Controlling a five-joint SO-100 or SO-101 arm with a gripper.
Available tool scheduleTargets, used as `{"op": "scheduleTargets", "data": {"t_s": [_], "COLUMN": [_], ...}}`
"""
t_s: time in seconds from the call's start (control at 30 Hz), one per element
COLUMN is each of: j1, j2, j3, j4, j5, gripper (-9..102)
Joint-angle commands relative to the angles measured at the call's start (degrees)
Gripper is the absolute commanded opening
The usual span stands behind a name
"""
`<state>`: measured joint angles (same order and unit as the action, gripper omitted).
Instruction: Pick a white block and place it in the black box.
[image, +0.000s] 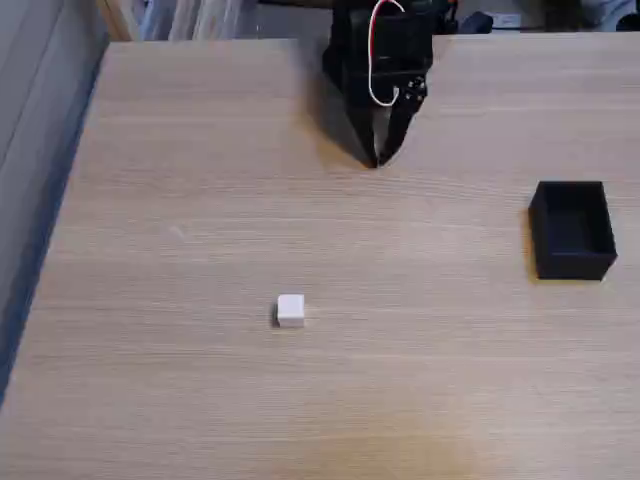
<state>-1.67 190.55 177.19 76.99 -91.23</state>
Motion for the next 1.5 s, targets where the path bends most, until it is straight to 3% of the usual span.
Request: {"op": "scheduleTargets", "data": {"t_s": [0.0, 1.47], "j1": [0.44, 2.55], "j2": [0.35, 0.18], "j3": [0.88, 0.88], "j4": [0.18, -0.18], "j5": [-1.49, -2.37], "gripper": [0, 0]}}
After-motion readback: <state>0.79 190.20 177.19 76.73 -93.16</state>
